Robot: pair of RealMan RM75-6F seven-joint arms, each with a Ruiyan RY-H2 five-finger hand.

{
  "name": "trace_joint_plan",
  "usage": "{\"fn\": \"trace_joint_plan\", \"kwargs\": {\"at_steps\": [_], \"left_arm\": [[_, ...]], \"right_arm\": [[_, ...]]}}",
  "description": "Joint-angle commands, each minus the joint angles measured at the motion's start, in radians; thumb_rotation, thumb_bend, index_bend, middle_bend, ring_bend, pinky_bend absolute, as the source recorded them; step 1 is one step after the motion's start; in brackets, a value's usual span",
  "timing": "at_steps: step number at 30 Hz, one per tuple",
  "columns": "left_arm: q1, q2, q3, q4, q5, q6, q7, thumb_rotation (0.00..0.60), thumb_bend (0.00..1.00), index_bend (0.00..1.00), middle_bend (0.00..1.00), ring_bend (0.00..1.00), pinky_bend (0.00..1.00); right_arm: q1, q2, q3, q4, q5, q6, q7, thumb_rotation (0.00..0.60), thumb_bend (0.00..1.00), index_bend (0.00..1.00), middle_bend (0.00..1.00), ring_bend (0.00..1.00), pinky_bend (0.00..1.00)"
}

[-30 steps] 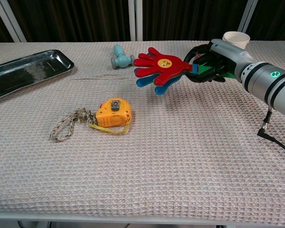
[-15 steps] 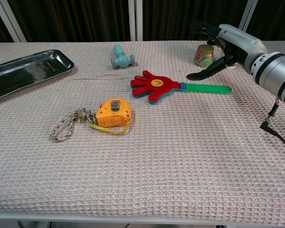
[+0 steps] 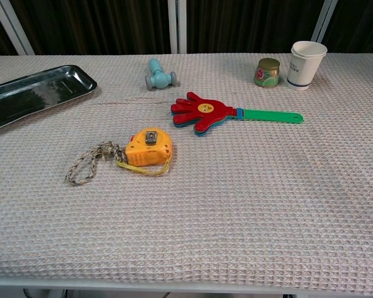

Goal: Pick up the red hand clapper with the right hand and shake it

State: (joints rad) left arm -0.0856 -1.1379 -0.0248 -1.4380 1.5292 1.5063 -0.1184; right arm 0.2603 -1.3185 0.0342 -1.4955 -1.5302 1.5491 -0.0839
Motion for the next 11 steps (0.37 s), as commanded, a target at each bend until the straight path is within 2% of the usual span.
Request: {"fn": "trace_joint_plan", "kwargs": {"at_steps": [1,6,11], "left_arm": [[0.003,0.001,0.001,-0.001,0.002,0.004,0.0,0.6,0.06,0.06,0.1,0.0,0.04],[0.008,-0.001,-0.001,0.009,-0.004,0.008,-0.01,0.6,0.06,0.06,0.1,0.0,0.04],[0.009,-0.003,0.001,0.017,-0.002,0.007,-0.015,0.6,0.06,0.06,0.1,0.0,0.04]], "right_arm": [[-0.099,0.038,-0.046,0.033,0.025,0.062,-0.012,0.6,0.02,0.0,0.0,0.0,0.0],[-0.164,0.032,-0.037,0.034,0.096,0.079,-0.021,0.6,0.02,0.0,0.0,0.0,0.0],[-0.179,0.032,-0.014,0.043,0.123,0.062,0.011,0.6,0.03,0.0,0.0,0.0,0.0]]}}
